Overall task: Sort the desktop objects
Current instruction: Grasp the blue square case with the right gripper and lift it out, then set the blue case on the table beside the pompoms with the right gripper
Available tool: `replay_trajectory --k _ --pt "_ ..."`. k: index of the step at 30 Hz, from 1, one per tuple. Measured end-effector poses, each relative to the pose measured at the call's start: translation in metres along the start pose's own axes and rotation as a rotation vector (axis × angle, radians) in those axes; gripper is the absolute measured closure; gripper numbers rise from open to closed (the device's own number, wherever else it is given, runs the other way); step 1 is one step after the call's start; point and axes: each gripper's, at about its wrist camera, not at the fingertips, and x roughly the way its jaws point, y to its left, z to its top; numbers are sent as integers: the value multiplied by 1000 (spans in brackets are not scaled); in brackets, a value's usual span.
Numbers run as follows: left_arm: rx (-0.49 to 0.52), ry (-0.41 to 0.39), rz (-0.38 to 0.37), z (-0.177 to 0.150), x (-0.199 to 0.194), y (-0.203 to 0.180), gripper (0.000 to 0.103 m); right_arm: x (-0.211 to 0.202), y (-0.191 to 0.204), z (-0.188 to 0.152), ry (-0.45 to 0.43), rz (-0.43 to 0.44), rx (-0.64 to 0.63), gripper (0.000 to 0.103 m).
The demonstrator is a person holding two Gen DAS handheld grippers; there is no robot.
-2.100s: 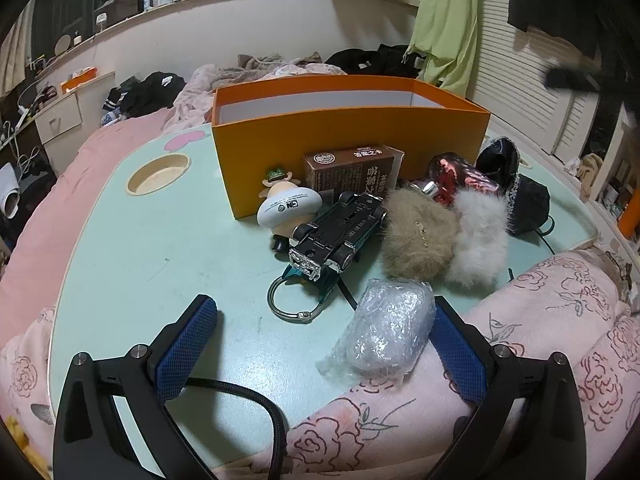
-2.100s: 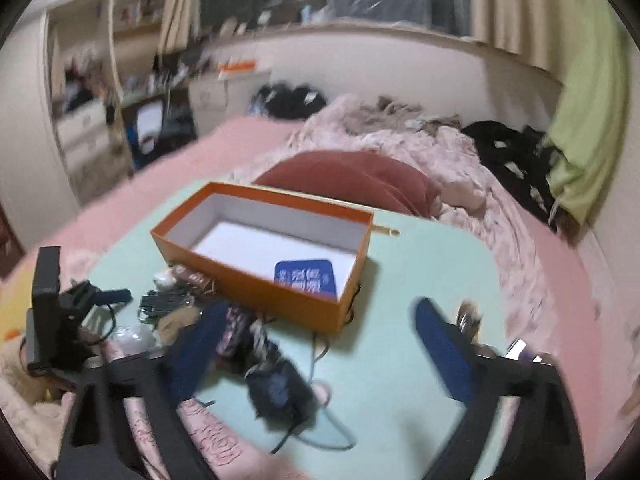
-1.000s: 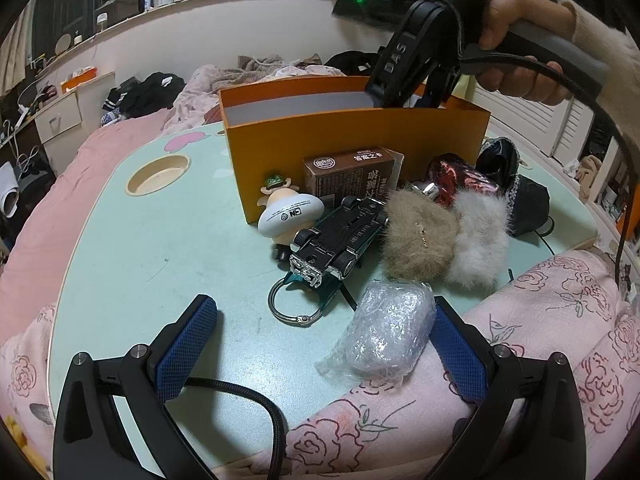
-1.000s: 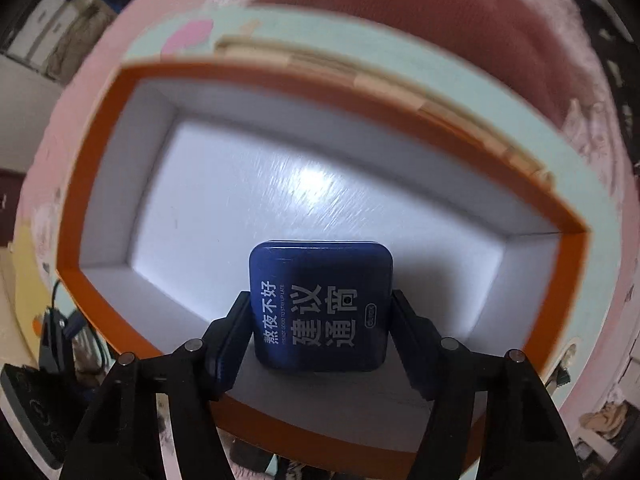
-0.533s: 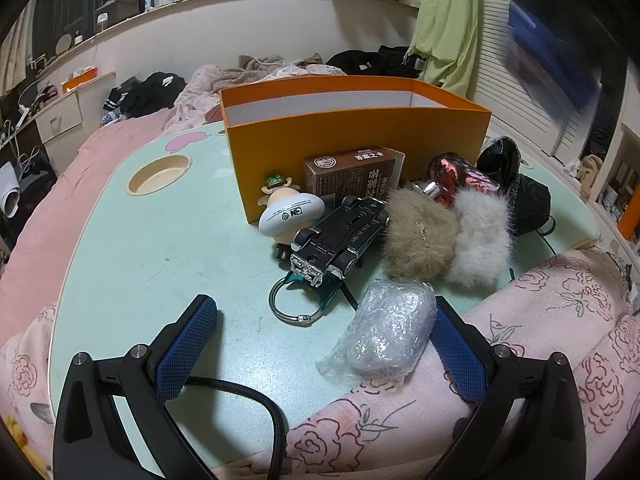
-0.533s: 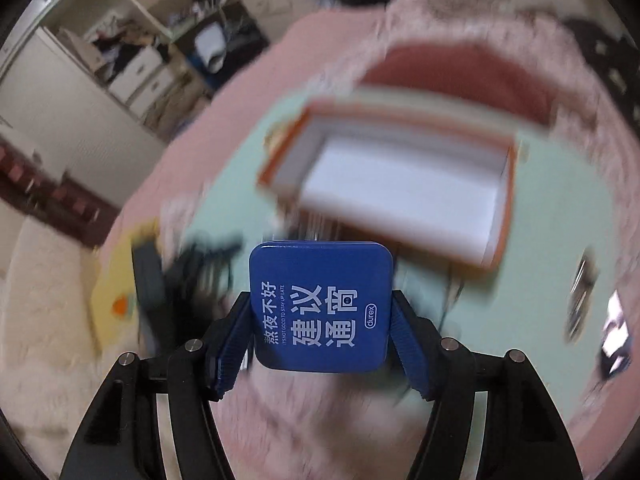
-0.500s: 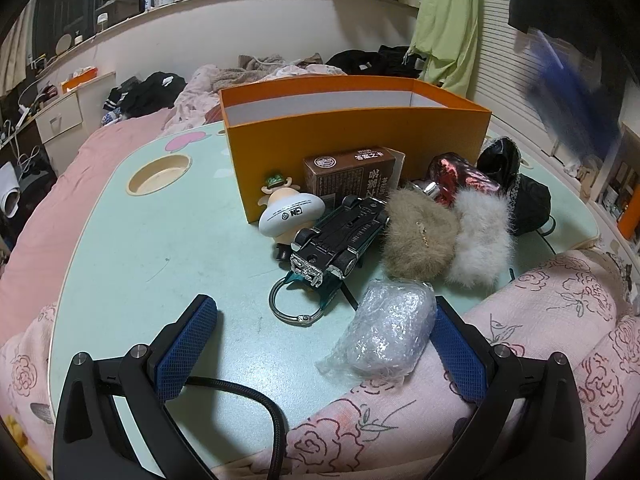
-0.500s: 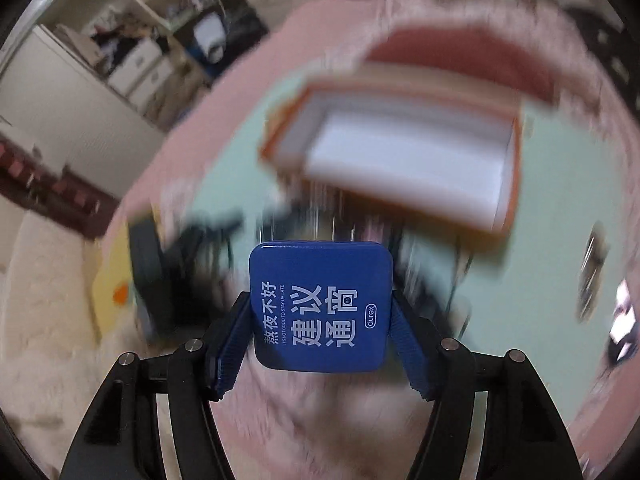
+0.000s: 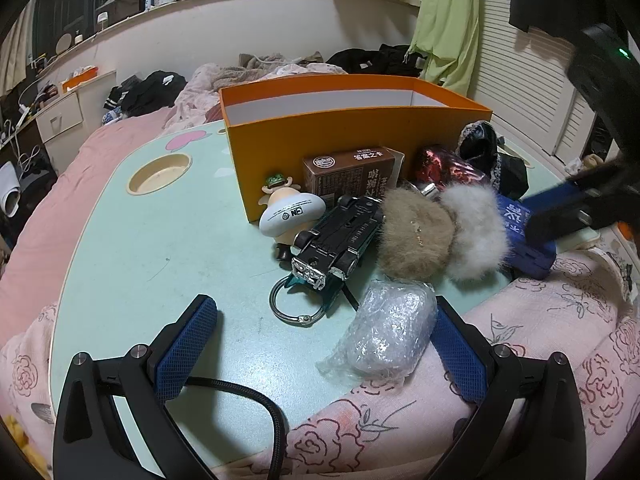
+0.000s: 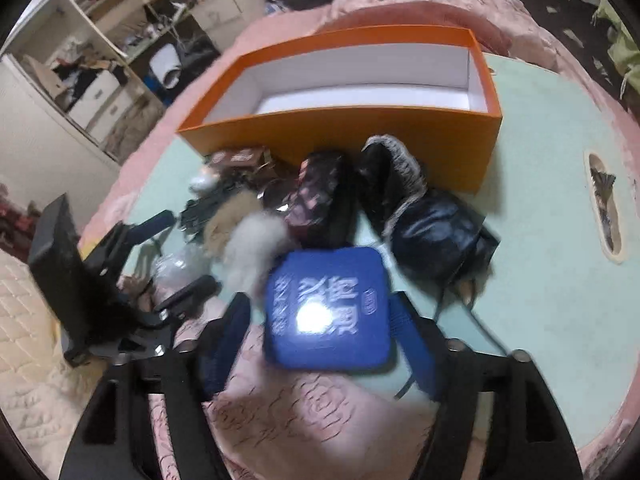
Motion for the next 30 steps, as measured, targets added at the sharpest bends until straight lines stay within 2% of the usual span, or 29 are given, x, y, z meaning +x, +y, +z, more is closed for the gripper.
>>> replay_trajectory --k 4,7,9,12,15,18,21,24,25,30 --pt "-23 -4 -25 0 -3 4 0 -23 3 -17 -77 31 -36 25" --pt "-72 -28 -74 1 -11 12 0 -47 -8 -12 -196 22 2 24" --pt "-103 -84 -59 6 -25 18 0 -59 -29 0 -284 -28 87 22" --pt "-147 -177 -70 26 -41 31 0 -59 -60 21 -335 -86 187 21" --pt "-225 -171 -94 54 -34 50 0 -44 -79 37 -327 -82 256 21" --pt "-311 -148 -138 76 -15 68 0 -32 -93 47 -330 -24 311 21" --pt "-320 -101 -221 92 10 69 0 -17 -91 56 -308 11 301 21" --pt "-300 -52 -266 103 32 61 0 -12 -86 61 -291 72 279 21" --pt "-295 -31 -279 109 41 56 0 -9 -84 64 -291 63 281 17" --pt "-298 -19 -214 133 59 53 0 1 -79 73 -307 -5 268 17"
